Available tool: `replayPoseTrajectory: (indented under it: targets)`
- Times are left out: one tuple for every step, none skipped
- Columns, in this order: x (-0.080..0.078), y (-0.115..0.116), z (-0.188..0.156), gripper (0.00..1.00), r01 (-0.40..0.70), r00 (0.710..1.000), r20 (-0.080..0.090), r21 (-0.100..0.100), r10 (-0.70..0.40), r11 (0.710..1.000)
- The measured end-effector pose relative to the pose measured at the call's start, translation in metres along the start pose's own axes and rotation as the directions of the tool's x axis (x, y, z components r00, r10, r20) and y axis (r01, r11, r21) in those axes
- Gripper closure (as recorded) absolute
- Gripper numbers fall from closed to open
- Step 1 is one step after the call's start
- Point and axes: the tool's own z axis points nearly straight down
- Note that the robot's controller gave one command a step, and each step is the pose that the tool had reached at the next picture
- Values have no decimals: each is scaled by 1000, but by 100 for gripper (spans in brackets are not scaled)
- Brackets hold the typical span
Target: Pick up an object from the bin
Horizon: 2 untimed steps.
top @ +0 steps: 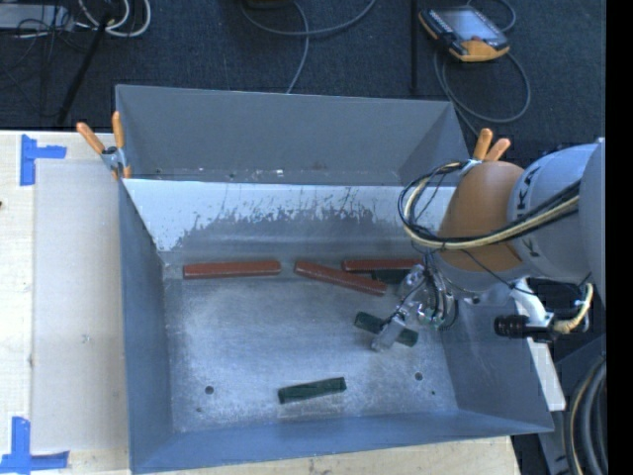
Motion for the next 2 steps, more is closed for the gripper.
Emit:
replayPoseTrajectory:
  targets:
    - [-1, 0, -3, 100, 2, 1000, 3, -1, -2, 1000]
    - [14, 9, -147, 100, 74, 997, 11, -5, -74, 997]
